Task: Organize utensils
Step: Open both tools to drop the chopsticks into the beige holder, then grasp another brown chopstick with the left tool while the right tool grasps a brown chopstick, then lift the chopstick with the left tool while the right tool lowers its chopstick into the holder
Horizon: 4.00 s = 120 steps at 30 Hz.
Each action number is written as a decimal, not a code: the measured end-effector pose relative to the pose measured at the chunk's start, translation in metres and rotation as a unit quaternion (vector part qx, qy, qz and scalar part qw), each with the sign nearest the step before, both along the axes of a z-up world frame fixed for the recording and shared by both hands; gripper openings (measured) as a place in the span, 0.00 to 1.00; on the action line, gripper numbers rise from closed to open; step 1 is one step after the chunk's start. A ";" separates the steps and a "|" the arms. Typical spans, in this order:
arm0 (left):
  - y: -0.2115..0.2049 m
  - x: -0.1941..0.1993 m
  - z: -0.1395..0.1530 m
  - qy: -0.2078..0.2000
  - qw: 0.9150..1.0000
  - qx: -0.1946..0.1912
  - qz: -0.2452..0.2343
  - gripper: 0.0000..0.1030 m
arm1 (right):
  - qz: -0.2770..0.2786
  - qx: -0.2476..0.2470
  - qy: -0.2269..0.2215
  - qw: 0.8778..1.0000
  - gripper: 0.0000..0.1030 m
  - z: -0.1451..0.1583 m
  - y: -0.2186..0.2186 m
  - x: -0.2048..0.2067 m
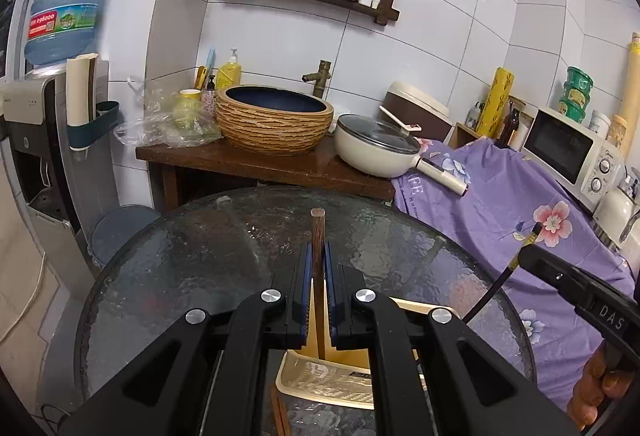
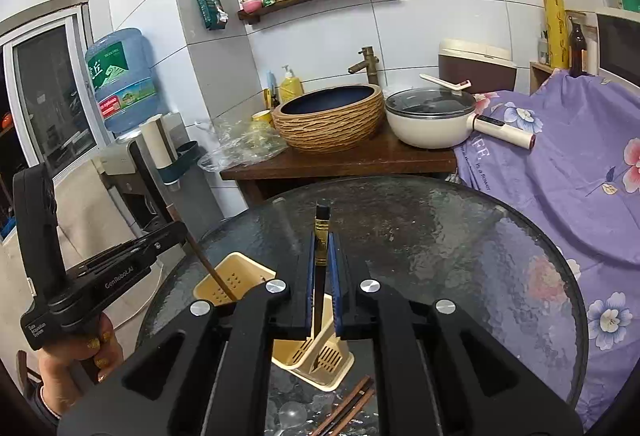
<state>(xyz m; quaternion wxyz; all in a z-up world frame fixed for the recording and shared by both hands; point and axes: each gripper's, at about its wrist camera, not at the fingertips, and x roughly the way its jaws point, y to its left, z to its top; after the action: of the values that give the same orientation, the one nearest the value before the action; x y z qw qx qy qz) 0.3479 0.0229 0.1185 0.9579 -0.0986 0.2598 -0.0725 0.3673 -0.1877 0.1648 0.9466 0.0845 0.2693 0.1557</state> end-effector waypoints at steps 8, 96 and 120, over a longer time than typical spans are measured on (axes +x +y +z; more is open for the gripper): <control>-0.004 -0.007 -0.007 0.001 1.000 0.006 -0.005 0.46 | -0.012 -0.003 -0.009 1.000 0.41 -0.009 -0.005 -0.007; -0.009 -0.006 -0.179 0.192 0.971 0.139 -0.024 0.21 | -0.079 -0.092 0.205 0.971 0.19 -0.203 -0.010 -0.017; 0.004 0.002 -0.178 0.193 0.978 0.079 -0.008 0.06 | -0.069 -0.014 0.192 0.979 0.10 -0.200 -0.024 -0.007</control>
<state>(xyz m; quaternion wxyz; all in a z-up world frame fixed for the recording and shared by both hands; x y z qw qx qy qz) 0.3502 0.0268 -0.0592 0.8937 -0.0325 0.4458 -0.0393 0.3601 -0.2118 -0.0355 0.8869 0.1175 0.4416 0.0671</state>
